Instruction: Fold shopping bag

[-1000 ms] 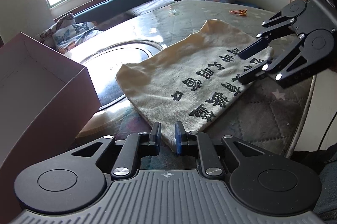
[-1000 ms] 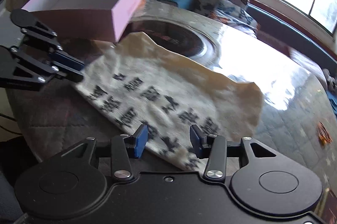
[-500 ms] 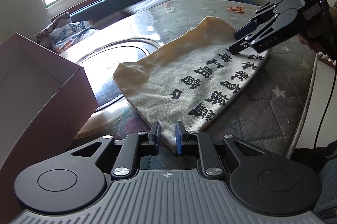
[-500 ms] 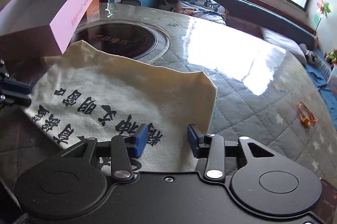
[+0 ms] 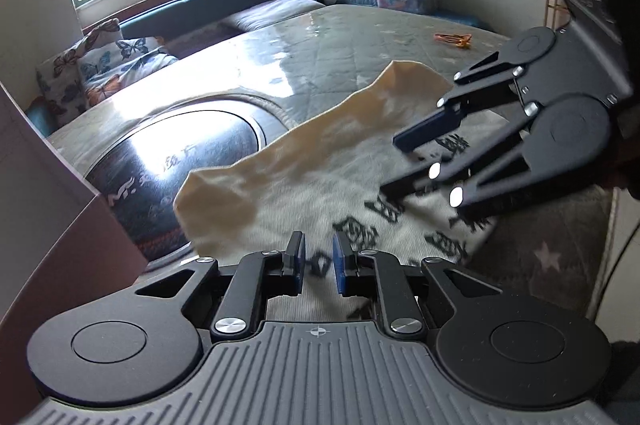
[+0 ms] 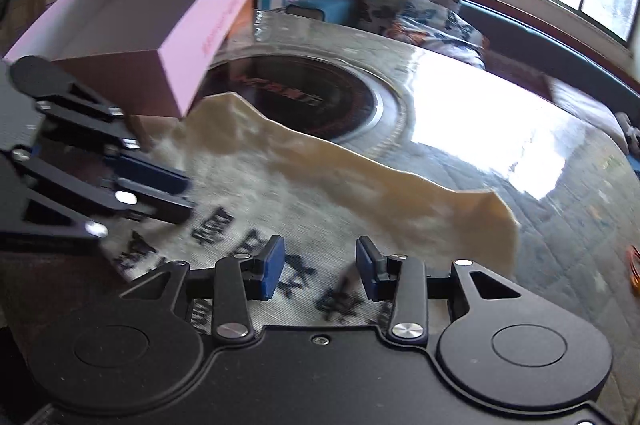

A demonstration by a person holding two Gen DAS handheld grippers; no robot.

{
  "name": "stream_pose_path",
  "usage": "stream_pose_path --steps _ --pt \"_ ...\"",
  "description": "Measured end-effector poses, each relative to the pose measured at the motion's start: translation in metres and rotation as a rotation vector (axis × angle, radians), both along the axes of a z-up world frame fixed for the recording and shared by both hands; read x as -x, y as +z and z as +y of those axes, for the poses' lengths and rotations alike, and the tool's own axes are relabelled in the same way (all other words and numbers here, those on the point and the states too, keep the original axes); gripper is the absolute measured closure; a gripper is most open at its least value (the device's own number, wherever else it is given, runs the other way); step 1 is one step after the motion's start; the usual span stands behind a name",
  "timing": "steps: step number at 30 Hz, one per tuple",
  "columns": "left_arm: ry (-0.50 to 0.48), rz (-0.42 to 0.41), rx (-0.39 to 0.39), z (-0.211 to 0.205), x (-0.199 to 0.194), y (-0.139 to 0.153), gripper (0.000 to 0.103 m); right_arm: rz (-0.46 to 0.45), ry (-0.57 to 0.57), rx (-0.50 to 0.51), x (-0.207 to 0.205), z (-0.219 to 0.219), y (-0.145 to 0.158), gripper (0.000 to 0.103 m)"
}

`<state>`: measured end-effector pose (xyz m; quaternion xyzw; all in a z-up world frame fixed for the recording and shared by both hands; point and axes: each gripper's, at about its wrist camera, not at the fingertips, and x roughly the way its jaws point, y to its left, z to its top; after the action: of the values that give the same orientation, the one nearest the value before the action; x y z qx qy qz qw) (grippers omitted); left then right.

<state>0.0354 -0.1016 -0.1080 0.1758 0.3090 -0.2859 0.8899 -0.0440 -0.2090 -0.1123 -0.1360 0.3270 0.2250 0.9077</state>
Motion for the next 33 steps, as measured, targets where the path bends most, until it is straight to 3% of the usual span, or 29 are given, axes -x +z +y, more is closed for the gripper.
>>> stream_pose_path --steps 5,9,12,15,20,33 --pt "0.057 0.01 0.011 0.008 -0.014 -0.001 0.086 -0.024 -0.014 0.021 -0.008 -0.003 0.0 0.059" --pt "0.113 0.015 0.019 0.024 -0.02 0.0 0.086 -0.05 -0.122 0.048 -0.023 -0.028 -0.001 0.059" --pt "0.129 0.028 0.032 0.03 -0.022 0.004 0.089 -0.025 -0.144 0.026 -0.029 -0.041 0.003 0.067" --pt "0.122 -0.005 0.047 0.027 -0.017 0.013 0.089 -0.052 -0.143 0.06 -0.027 -0.036 0.009 0.067" --pt "0.132 -0.104 0.051 0.02 -0.024 0.029 0.088 -0.086 -0.176 0.021 -0.033 -0.04 0.02 0.067" --pt "0.186 -0.05 0.048 0.016 -0.052 0.021 0.089 -0.077 -0.225 0.058 -0.048 -0.043 0.003 0.067"
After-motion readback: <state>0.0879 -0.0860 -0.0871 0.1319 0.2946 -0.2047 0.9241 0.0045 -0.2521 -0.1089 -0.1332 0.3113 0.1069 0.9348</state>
